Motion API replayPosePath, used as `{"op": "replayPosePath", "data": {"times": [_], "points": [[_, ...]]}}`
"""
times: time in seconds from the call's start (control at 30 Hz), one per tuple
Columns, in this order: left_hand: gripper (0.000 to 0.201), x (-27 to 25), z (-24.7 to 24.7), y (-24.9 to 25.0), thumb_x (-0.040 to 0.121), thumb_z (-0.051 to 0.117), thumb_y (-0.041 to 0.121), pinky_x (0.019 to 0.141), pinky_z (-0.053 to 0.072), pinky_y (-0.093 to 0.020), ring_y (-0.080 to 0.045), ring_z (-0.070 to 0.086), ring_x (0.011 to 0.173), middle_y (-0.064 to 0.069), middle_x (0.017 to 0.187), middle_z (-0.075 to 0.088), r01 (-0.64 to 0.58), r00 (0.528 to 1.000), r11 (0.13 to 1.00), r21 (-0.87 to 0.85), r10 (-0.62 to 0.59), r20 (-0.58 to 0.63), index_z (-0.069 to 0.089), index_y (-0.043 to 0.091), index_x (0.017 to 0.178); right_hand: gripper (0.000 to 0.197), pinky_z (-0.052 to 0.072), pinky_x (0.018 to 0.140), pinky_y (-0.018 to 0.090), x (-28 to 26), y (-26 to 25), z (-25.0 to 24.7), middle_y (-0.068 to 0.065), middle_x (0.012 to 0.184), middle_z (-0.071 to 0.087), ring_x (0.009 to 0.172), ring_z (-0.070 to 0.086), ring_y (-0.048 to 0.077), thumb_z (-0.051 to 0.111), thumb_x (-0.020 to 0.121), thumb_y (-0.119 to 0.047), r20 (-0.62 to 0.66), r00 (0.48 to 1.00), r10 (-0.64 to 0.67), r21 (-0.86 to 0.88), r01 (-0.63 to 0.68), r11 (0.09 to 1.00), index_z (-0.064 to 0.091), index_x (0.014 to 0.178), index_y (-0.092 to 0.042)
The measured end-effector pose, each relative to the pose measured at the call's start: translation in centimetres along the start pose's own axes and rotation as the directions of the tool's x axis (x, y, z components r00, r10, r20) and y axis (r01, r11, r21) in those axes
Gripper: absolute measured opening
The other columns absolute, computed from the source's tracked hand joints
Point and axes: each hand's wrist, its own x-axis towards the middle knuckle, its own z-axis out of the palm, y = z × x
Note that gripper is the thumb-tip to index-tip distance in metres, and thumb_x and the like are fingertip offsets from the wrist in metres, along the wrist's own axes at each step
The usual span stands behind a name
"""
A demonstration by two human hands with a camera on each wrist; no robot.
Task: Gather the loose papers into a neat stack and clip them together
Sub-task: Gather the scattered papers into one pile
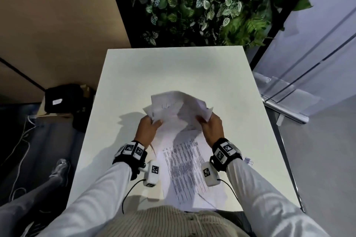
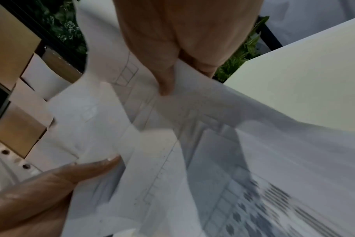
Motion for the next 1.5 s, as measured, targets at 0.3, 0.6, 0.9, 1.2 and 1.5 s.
{"op": "replayPosePath", "data": {"times": [0.3,0.6,0.9,1.2,1.5], "points": [[0.042,1.6,-0.1,-3.6,0.083,0.077,0.025,0.104,0.051,-0.046,-0.029,0.069,0.113,-0.012,0.119,0.073,0.111,0.981,0.985,0.131,-0.130,0.144,0.069,0.009,0.120,0.047,0.057,0.071,0.030,0.8,3.9,-1.0,0.008,0.098,0.074,0.085,0.071,0.024,0.065,0.093,-0.048,0.184,0.961,0.205,-0.124,-0.184,0.975,0.072,0.109,-0.005],[0.089,-3.6,-2.7,-8.7,0.077,0.058,0.073,0.110,0.044,-0.055,-0.025,0.060,0.129,-0.004,0.143,0.061,0.608,0.739,0.736,-0.297,-0.388,0.551,0.042,0.026,0.151,0.051,0.056,0.097,0.054,-3.1,11.5,-3.8,0.013,0.106,0.078,0.104,0.072,0.038,0.089,0.066,-0.049,0.453,0.761,0.464,-0.215,-0.411,0.886,0.072,0.102,-0.017],[0.068,-3.7,1.0,-8.1,0.077,0.085,0.026,0.119,0.030,-0.054,-0.028,0.057,0.131,-0.011,0.148,0.053,0.470,0.870,0.836,-0.282,-0.386,0.306,0.056,0.011,0.137,0.046,0.051,0.104,0.054,-2.0,10.0,-0.1,0.009,0.121,0.072,0.117,0.066,0.035,0.072,0.088,-0.002,0.478,0.778,0.408,-0.072,-0.429,0.901,0.058,0.130,-0.012],[0.043,2.9,-0.9,3.9,0.075,0.087,0.034,0.090,0.057,-0.036,-0.015,0.074,0.090,-0.005,0.105,0.078,0.089,0.995,0.965,-0.249,-0.095,-0.015,0.074,0.010,0.108,0.021,0.060,0.077,0.039,3.4,-1.4,-1.4,0.010,0.099,0.072,0.083,0.068,0.021,0.065,0.096,-0.008,0.145,0.989,-0.017,0.077,0.006,0.997,0.064,0.117,-0.005],[0.049,2.1,-1.3,5.2,0.085,0.075,0.001,0.101,0.055,-0.038,-0.021,0.071,0.112,-0.012,0.124,0.072,-0.081,0.994,0.969,-0.235,0.095,0.050,0.058,0.001,0.131,0.039,0.058,0.094,0.036,2.6,-1.5,-3.0,0.010,0.113,0.076,0.103,0.074,0.020,0.082,0.083,-0.006,0.026,1.000,-0.013,0.282,0.005,0.959,0.067,0.118,0.004]]}}
